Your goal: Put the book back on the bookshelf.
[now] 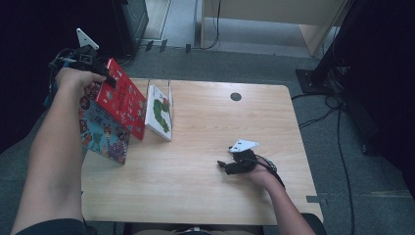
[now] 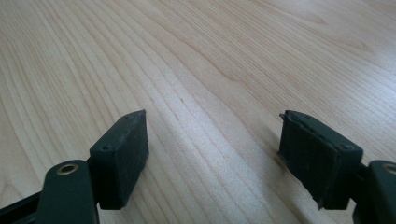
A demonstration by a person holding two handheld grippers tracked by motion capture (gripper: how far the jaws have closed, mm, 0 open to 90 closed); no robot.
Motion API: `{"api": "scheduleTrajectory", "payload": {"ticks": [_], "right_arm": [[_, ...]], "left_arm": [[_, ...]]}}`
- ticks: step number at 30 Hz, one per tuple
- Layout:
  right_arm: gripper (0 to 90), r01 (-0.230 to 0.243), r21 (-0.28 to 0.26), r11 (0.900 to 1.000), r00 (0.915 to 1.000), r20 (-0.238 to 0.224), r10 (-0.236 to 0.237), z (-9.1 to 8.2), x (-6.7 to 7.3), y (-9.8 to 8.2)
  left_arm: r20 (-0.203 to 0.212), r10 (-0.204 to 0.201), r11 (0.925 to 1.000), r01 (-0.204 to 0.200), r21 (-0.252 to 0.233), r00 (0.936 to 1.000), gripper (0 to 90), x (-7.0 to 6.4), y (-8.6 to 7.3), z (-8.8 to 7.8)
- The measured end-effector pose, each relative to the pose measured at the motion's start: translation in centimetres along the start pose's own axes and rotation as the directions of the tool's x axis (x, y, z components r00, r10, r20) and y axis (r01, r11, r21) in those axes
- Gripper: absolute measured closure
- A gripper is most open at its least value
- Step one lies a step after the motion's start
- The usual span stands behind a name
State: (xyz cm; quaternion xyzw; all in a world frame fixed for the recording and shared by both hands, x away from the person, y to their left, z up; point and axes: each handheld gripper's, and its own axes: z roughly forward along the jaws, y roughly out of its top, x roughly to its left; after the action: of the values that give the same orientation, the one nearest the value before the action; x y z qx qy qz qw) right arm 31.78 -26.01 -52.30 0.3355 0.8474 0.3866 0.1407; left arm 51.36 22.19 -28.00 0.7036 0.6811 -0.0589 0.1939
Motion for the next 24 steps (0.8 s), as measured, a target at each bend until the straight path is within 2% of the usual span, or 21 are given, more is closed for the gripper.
{"api": "scheduleTrajectory", "payload": {"ticks": [2, 7, 11, 20, 22, 24], "right_arm": [[23.8, 0.000, 0.001, 1.000, 1.0000, 0.000, 0.000, -0.01, 0.00, 0.00], [23.8, 0.001, 0.001, 1.000, 1.0000, 0.000, -0.001, 0.00, -0.01, 0.00], [23.8, 0.001, 0.000, 1.000, 1.0000, 0.000, -0.001, 0.00, 0.00, 0.00], [23.9, 0.000, 0.000, 1.000, 1.0000, 0.000, 0.000, 0.00, 0.00, 0.00], [23.9, 0.000, 0.000, 1.000, 1.0000, 0.000, 0.000, 0.00, 0.00, 0.00], [23.8, 0.000, 0.000, 1.000, 1.0000, 0.000, 0.000, 0.00, 0.00, 0.00]], "left_arm": [[0.010, -0.012, 0.9999, 0.012, -0.010, 0.9999, 77.9, 0.10, 0.04, 0.09], [0.012, -0.014, 0.9997, 0.014, -0.020, 0.9998, 77.4, 0.27, 0.13, 0.18], [-0.007, -0.003, 0.9993, 0.003, -0.036, 1.0000, 75.9, 0.22, 0.19, 0.16], [-0.008, 0.002, 0.9995, -0.002, -0.031, 1.0000, 67.4, 0.33, 0.16, 0.04], [-0.003, 0.005, 0.9994, -0.005, -0.034, 1.0000, 66.3, 0.32, 0.14, -0.02], [0.015, 0.007, 0.9993, -0.007, -0.036, 0.9999, 61.1, 0.35, 0.15, -0.19]]}}
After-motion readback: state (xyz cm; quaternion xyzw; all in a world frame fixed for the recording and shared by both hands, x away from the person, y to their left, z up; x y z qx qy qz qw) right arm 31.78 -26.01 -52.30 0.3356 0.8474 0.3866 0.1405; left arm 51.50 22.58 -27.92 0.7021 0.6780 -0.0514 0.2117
